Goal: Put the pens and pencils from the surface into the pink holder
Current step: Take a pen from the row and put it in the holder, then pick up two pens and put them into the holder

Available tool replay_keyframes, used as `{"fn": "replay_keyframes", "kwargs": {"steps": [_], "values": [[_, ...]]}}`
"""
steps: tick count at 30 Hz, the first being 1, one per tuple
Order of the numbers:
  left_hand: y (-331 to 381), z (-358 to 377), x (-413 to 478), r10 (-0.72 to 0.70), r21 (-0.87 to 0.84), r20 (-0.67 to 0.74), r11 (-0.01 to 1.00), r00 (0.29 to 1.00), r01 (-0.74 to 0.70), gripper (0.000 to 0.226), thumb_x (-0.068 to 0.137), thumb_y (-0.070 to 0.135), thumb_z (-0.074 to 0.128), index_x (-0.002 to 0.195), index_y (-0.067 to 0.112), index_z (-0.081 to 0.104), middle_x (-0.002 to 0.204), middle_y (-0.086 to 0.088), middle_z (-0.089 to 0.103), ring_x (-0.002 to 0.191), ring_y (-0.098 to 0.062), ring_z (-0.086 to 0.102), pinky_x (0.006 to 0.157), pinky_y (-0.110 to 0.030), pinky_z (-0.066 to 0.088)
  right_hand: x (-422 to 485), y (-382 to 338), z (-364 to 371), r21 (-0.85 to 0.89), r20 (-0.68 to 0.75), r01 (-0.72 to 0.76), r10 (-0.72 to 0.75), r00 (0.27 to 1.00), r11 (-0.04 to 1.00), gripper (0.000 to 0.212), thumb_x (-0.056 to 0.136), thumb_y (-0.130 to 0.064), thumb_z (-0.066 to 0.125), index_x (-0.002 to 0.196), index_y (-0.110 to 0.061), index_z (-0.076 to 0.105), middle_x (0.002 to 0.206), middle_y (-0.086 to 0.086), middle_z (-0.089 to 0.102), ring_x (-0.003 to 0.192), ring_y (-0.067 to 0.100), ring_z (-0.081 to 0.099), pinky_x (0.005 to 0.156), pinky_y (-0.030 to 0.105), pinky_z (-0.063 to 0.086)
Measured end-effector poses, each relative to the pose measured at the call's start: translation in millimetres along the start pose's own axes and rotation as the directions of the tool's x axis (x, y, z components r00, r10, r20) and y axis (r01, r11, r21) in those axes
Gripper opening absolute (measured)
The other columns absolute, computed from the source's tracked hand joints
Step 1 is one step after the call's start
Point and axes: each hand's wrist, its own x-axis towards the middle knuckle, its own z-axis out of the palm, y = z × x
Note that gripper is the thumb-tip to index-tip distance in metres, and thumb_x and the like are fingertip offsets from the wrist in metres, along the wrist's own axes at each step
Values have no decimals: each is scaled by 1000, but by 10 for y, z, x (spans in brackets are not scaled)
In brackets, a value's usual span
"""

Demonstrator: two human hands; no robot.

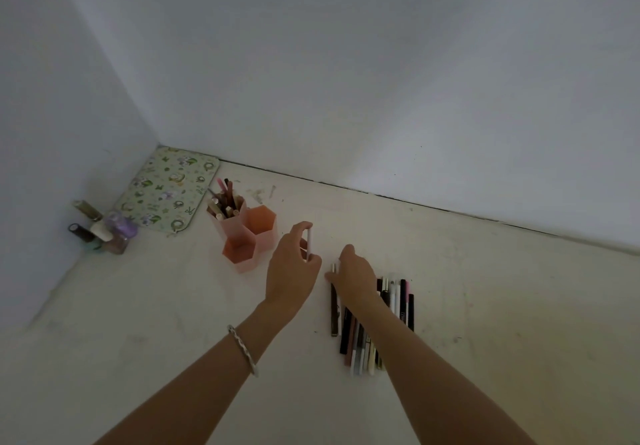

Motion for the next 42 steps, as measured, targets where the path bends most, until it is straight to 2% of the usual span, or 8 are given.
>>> {"fn": "replay_keyframes", "kwargs": {"steps": [4,10,14,17,21,30,36,42], "values": [[49,-32,-12,32,-16,-13,999,999,-33,53,86,5,64,132,28,48,96,4,58,83,-7,59,73,-22,56,-27,-10,-51,135,-26,38,-35,999,990,30,91,-21,64,109,-8,45,78,-1,53,71,19,55,56,28,46],[254,-266,122,154,-107,-131,980,979,-168,46,88,8,65,127,26,51,89,2,60,81,-9,60,72,-23,56,39,-202,-545,333,-289,205,-107,951,921,44,94,-27,61,134,-13,48,72,-6,55,67,11,54,73,32,54],[438,-754,358,226,-134,-367,947,902,-292,38,92,6,60,127,18,53,100,-5,60,85,-8,59,70,-13,54,27,-457,-844,312,-454,373,-208,867,874,46,99,-20,53,143,-15,43,69,-9,47,63,4,46,66,10,39],[340,-1186,515,268,-46,-540,937,798,-346,35,93,6,58,125,16,53,103,-8,60,86,-7,59,73,-14,54,8,-614,-917,364,-532,423,-187,825,830,44,99,-16,51,143,-17,42,72,-9,47,62,4,46,65,6,39],[79,-1389,583,274,15,-574,946,772,-324,32,93,5,57,124,14,53,103,-11,62,83,-4,58,74,-15,55,-61,-738,-899,425,-616,481,-144,774,767,27,95,-17,59,121,-19,49,74,3,60,61,10,52,62,19,43],[-383,-1253,609,422,433,-482,877,768,-210,20,88,25,58,95,14,73,107,-7,65,104,-28,58,86,-44,49,-131,-1011,-877,505,-648,555,-135,750,661,18,94,-16,60,111,-22,57,87,-4,61,82,16,66,78,29,55],[-332,-1542,620,332,253,-613,942,717,-220,30,89,10,43,112,6,63,111,-11,61,108,-29,53,96,-40,43,-133,-1616,-850,499,-687,659,-207,697,562,23,95,-14,59,116,-23,55,95,-1,63,88,18,68,81,32,58],[-249,-1692,511,254,95,-632,963,732,-253,31,89,-3,47,115,6,60,113,-10,56,102,-24,57,89,-39,51,-20,-1763,-392,385,-538,600,-357,763,701,13,96,-17,57,105,-21,49,90,-9,60,86,12,65,79,35,56]]}}
